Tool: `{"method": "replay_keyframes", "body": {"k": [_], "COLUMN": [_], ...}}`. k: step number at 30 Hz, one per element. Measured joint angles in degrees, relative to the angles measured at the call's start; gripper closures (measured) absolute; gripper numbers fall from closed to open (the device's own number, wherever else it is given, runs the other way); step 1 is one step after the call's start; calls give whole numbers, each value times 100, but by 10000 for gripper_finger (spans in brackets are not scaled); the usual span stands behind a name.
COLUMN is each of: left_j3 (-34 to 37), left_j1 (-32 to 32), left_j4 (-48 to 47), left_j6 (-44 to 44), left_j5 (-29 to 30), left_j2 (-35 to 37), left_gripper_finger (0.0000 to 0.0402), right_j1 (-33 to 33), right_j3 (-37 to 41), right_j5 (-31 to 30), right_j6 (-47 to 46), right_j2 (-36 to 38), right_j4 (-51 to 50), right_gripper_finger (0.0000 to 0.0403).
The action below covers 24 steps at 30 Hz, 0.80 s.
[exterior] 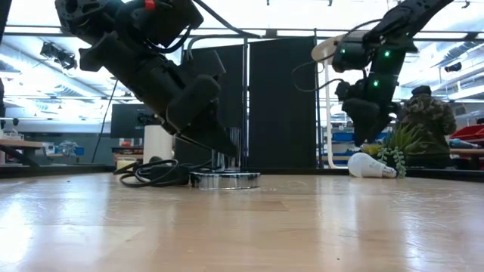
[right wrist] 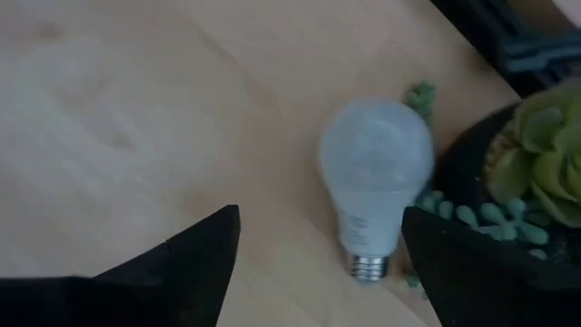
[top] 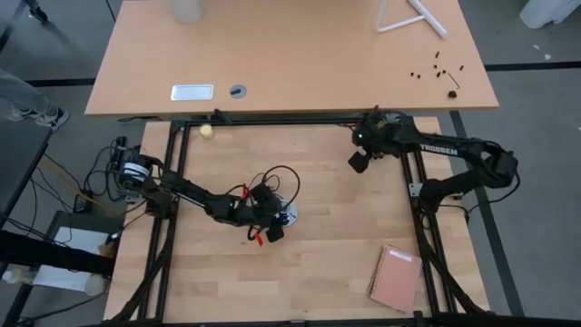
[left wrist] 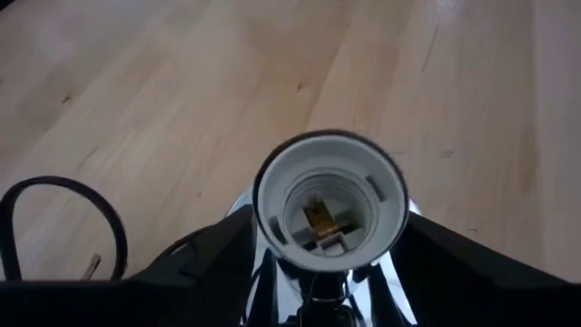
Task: Screw lightbulb
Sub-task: Insert the light bulb into the lamp
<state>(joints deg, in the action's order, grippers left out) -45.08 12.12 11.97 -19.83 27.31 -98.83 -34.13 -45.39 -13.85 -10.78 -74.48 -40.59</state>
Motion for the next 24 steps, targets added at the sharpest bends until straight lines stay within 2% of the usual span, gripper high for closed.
{"method": "replay_keyframes", "body": {"k": [14, 24], "left_j3": [0, 0], "left_j1": [0, 0], "left_j4": [-34, -9], "left_j6": [10, 137], "left_j5": [0, -8], "left_j2": [173, 490], "left_gripper_finger": [153, 153], "right_j1": [-487, -809], "right_j3": [0, 0], "right_j5": [116, 181], "right_j6": [-16, 343], "right_j2": [-753, -1297], "right_j4": [-30, 538], "right_gripper_finger": [80, 81]}}
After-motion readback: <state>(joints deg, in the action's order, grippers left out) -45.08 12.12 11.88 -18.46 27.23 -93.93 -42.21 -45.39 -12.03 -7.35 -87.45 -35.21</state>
